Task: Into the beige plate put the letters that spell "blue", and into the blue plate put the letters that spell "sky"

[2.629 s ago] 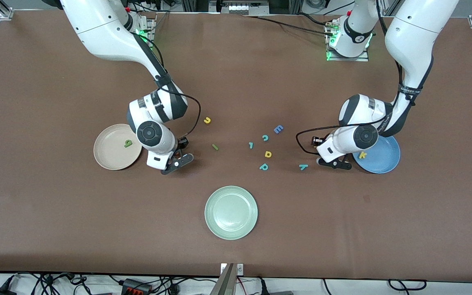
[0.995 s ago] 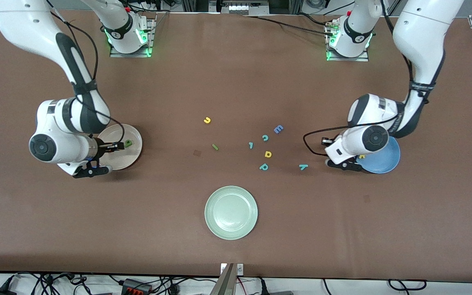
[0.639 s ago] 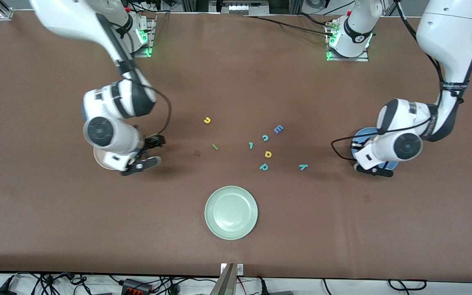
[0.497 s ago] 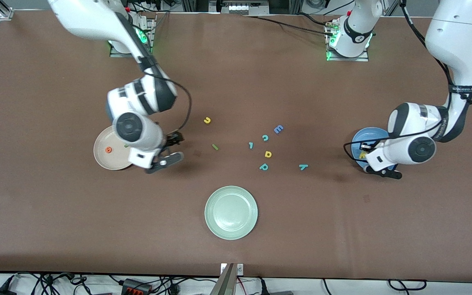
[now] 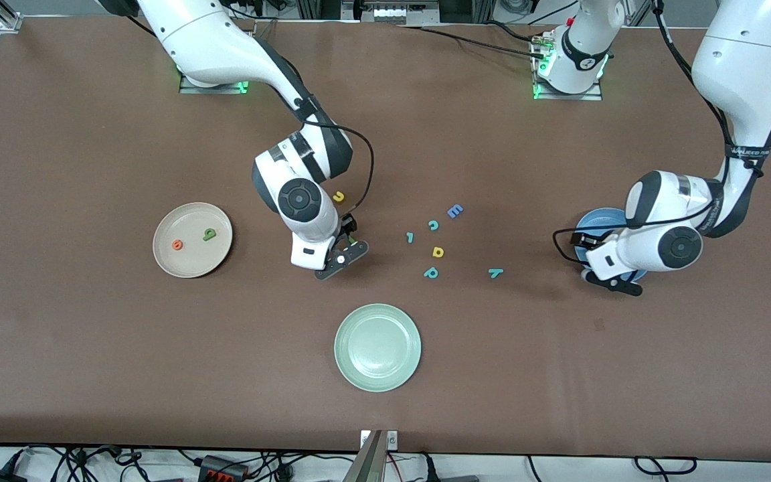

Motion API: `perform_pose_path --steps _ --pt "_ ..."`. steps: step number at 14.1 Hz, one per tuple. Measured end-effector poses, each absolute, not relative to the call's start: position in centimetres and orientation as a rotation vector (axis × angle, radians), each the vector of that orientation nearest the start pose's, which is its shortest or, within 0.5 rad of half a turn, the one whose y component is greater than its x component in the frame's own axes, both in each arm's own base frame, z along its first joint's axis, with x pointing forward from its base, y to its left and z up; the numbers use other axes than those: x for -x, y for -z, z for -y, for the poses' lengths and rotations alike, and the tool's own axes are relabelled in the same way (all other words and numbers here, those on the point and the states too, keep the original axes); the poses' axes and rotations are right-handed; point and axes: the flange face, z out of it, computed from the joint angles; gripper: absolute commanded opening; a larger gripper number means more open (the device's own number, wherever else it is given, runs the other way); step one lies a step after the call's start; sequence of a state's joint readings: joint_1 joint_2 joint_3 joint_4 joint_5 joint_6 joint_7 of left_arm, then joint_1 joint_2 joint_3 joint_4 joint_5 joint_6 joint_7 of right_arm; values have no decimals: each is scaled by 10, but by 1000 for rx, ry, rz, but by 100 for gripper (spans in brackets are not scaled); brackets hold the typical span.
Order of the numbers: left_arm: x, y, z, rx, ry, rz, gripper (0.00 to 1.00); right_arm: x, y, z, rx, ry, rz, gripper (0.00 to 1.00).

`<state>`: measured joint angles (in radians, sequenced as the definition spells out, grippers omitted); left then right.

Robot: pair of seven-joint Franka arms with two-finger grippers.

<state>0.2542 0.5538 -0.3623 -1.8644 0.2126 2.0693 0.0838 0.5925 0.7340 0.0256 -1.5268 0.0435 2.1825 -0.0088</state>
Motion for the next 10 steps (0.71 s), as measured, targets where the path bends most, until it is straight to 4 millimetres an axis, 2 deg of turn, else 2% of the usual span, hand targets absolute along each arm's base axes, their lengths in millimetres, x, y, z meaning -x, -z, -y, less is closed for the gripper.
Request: perform_pose_path --steps 3,5,6,8,10 --pt "-624 -260 89 3086 -415 -565 100 -555 -201 -433 2978 -120 904 62" --pt "-633 -280 117 3095 -358 -619 100 -546 -195 -446 2982 -114 895 62" --pt "-635 -286 137 3109 -337 -646 100 -544 -194 -448 2982 -115 895 62" --pt "-631 -289 188 3137 -331 -640 100 -544 -192 -446 2985 -118 893 62" --pt "-624 -273 221 3128 -367 -687 100 -546 -187 -445 2985 -101 889 62"
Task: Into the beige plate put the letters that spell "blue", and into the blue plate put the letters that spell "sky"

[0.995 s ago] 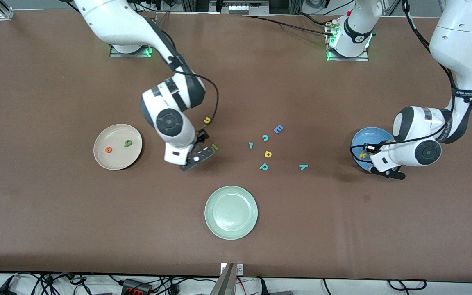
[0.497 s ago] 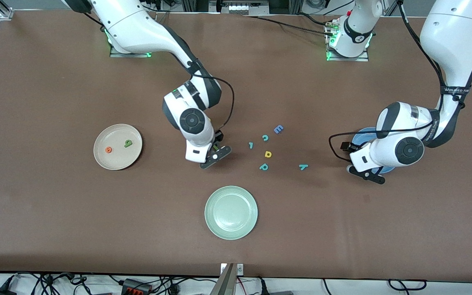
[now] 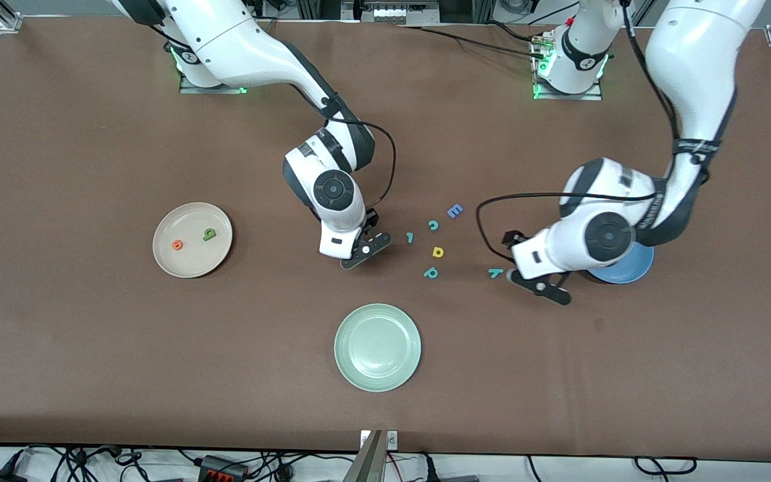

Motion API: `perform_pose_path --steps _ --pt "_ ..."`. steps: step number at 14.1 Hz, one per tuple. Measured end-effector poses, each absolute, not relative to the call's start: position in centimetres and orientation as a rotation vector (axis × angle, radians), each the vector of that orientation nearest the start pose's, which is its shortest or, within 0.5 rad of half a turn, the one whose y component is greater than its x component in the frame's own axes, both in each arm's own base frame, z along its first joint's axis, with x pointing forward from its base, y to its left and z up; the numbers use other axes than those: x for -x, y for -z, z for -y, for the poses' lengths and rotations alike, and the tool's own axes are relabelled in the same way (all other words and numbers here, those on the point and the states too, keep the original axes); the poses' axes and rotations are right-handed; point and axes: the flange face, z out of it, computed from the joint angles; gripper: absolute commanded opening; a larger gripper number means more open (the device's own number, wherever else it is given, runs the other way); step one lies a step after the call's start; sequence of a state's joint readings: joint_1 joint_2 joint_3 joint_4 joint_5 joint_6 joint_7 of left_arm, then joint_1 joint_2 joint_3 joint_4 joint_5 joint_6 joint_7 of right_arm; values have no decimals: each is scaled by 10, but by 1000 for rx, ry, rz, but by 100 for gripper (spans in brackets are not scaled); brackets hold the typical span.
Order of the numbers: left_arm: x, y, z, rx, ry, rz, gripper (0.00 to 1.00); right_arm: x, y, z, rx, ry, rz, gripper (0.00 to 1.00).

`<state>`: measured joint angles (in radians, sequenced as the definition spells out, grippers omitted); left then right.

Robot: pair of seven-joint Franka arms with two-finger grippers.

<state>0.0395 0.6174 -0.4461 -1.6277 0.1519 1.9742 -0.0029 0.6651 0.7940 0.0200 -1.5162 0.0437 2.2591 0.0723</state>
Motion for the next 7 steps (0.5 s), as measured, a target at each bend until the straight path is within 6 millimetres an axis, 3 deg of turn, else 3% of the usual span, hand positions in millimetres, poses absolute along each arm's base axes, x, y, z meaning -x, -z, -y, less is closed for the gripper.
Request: perform_pose_path --steps 2,4,7 --pt "-620 -245 227 3117 -432 -741 100 -547 -181 -445 2986 -97 886 52" --pt "-623 -224 220 3043 -419 -910 100 -547 -179 -444 2988 -98 885 36" --pt "-625 -215 227 2910 -352 -1146 84 -548 -179 -443 2989 -97 882 23"
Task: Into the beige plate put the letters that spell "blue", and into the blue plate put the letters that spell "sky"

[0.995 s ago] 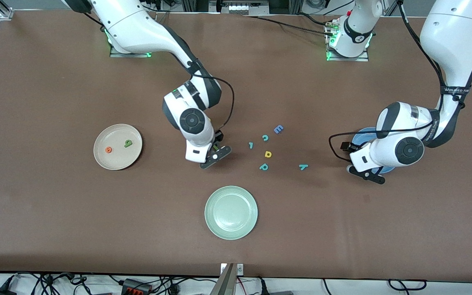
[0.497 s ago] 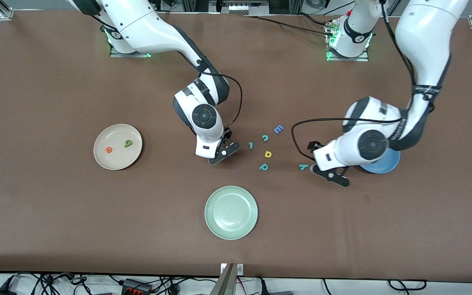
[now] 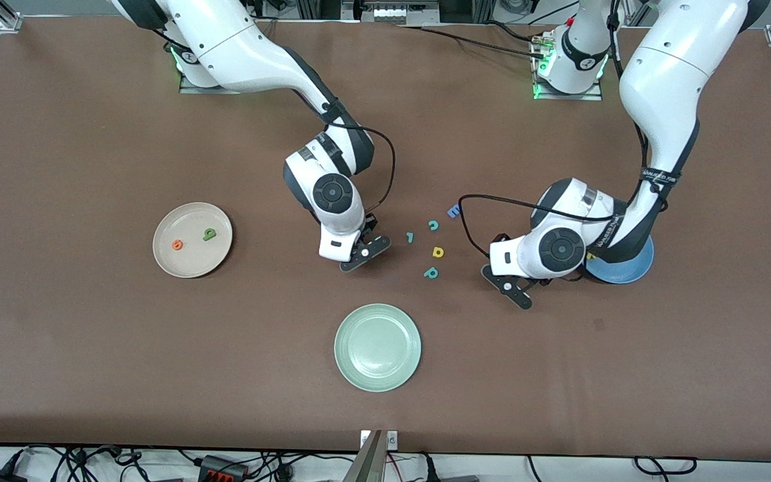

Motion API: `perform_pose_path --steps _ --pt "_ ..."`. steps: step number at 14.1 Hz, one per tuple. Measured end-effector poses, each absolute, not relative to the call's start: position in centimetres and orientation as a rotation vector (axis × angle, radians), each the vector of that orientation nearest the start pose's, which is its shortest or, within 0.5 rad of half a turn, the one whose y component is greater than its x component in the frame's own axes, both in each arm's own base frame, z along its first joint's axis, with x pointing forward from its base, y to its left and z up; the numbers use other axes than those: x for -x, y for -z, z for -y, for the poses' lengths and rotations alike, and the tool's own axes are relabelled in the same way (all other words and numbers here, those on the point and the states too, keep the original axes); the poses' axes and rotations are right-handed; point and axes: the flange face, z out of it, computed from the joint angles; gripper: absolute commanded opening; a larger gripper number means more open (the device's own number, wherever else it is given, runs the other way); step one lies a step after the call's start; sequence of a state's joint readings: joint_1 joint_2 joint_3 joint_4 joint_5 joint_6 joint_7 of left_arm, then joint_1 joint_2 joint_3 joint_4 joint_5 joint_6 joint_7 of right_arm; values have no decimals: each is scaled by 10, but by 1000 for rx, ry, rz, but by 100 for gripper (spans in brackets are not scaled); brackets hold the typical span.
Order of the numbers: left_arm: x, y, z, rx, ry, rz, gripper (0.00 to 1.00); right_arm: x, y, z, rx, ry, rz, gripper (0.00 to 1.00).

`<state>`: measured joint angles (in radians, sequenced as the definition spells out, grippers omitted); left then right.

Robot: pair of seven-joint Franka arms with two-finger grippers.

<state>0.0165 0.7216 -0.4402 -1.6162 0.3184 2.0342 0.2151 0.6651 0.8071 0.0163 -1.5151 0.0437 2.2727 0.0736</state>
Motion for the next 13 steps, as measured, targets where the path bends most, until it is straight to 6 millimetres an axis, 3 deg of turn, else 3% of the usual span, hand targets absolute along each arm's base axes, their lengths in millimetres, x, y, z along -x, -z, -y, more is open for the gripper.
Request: perform_pose_path --steps 7,11,13 --pt "-609 -183 246 2874 -355 -1269 75 -551 -178 -439 2998 -98 862 3" --pt "-612 -180 254 2807 -257 -1336 72 -558 -184 -436 3001 -75 851 3" --pt "-614 -178 255 2791 -229 -1353 71 -577 -202 -421 3016 -47 804 3"
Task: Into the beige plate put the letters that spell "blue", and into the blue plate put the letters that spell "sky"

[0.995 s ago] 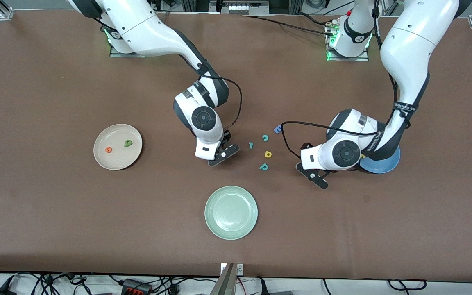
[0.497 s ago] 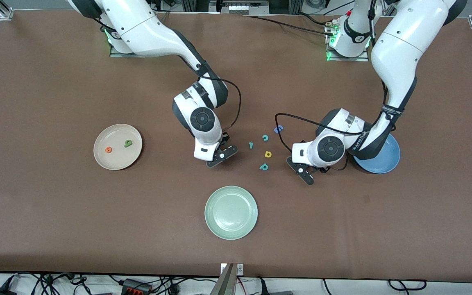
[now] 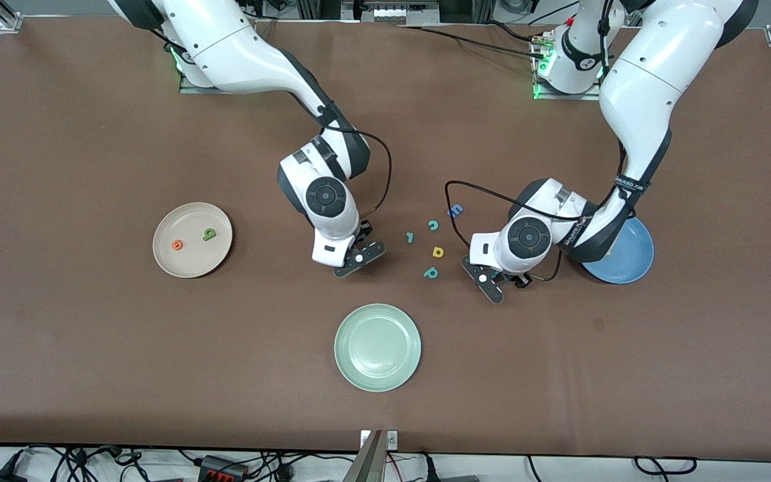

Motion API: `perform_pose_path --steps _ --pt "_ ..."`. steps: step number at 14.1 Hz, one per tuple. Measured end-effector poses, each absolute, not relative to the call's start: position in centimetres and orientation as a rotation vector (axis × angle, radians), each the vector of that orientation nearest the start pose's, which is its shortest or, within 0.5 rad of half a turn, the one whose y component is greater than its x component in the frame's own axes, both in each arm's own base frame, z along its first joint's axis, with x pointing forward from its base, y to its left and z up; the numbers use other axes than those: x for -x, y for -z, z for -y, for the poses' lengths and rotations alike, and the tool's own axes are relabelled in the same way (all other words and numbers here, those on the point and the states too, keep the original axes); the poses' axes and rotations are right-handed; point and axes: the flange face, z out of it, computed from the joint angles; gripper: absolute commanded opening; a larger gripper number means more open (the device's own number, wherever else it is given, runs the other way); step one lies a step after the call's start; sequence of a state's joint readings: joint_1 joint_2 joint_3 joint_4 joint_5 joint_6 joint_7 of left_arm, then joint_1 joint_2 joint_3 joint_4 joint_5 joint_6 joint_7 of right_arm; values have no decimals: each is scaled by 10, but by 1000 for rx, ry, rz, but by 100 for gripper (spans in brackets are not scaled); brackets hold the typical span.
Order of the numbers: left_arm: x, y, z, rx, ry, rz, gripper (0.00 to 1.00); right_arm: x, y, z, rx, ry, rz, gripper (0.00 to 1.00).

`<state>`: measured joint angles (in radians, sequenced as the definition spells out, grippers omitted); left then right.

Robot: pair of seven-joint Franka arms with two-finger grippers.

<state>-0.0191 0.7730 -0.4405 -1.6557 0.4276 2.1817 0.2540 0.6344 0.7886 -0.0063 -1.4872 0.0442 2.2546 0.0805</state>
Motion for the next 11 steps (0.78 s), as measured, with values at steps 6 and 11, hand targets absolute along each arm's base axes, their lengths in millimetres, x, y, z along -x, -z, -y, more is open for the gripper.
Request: perform_pose_path --steps 6,11 --pt "-615 -174 255 2762 -204 -1382 56 -645 -253 -240 3124 -381 401 3" --pt "-616 -173 255 2753 -194 -1389 17 -651 -229 -97 3095 -634 90 4"
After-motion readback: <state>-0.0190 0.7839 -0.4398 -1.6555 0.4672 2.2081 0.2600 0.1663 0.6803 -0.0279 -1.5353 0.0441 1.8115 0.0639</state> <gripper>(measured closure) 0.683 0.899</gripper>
